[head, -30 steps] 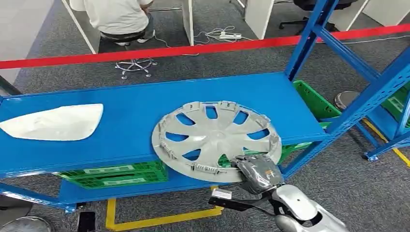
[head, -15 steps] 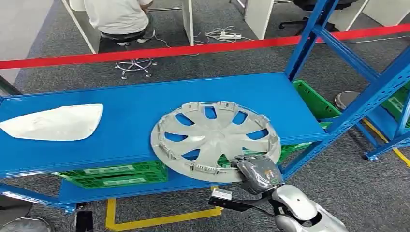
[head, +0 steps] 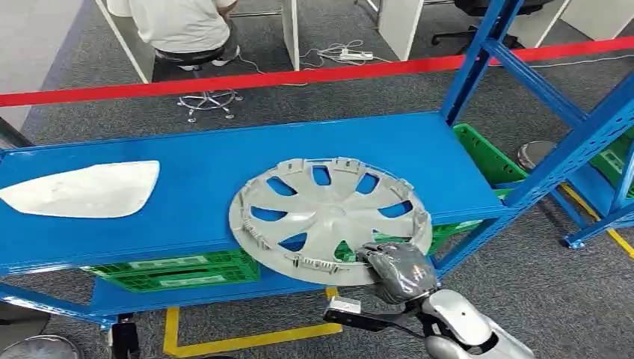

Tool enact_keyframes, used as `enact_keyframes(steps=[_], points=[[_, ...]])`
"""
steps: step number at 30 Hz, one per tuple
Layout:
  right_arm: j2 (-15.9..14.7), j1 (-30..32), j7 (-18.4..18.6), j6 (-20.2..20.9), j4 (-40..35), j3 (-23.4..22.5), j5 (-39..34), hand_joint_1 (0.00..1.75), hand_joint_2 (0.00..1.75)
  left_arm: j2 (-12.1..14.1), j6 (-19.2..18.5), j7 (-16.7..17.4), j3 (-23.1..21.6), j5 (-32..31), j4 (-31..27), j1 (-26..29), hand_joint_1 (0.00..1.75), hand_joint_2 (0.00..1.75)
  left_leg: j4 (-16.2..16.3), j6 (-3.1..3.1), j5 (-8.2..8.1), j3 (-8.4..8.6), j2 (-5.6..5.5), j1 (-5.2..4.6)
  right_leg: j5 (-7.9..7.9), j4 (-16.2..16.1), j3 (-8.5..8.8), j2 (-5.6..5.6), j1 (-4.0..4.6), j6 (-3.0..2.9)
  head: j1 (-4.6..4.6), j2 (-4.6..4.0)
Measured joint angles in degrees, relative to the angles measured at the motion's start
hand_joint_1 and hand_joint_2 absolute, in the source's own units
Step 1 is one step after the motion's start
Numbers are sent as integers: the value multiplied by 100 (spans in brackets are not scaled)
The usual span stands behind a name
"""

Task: Take the parts from the cabinet and place them on the table.

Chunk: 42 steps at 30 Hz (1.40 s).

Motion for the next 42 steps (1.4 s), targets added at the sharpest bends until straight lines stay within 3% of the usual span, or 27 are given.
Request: enact_keyframes(steps=[3, 5, 16, 23, 32, 36, 42], points=[[57, 62, -711, -109, -83, -17, -996, 175, 175, -4, 46, -22, -20, 15, 2, -1, 0, 0, 0, 0, 0, 1, 2, 0, 0, 0, 0, 4, 0, 0, 0, 0], [114, 99, -983, -87, -168, -9, -1361, 175, 175, -4, 70, -26, -39, 15, 2, -1, 0, 0, 0, 0, 0, 1, 2, 1, 0, 0, -1, 3, 0, 0, -4, 0], [387, 149, -1822, 184, -472, 11, -2318, 175, 175, -15, 289, 90, -144, 15, 13, -14, 0, 0, 0, 0, 1, 0, 3, 2, 0, 1, 0, 1, 2, -1, 0, 0], [465, 90, -2152, 304, -634, 100, -2584, 175, 175, -17, 367, 133, -197, 2, 20, -15, 0, 0, 0, 0, 0, -2, 4, 1, 0, 1, -1, 2, 1, -1, 0, 0], [538, -79, -2627, 1201, -732, 245, -3779, 175, 175, -46, 529, 133, -334, -15, 22, -56, 0, 0, 0, 0, 1, -1, 4, 1, 0, 1, 0, 1, 1, -1, 0, 0], [538, -156, -2760, 2023, -732, 273, -4669, 175, 175, -61, 566, 140, -420, -76, 22, -67, 0, 0, 0, 0, 1, -1, 4, 1, 0, 1, 0, 2, 1, -1, 0, 0], [538, -176, -2782, 2249, -730, 352, -4811, 175, 175, -70, 568, 170, -481, -111, 22, -81, 0, 0, 0, 0, 0, -5, 3, 1, 0, 1, -3, 2, 1, -1, -2, 0]])
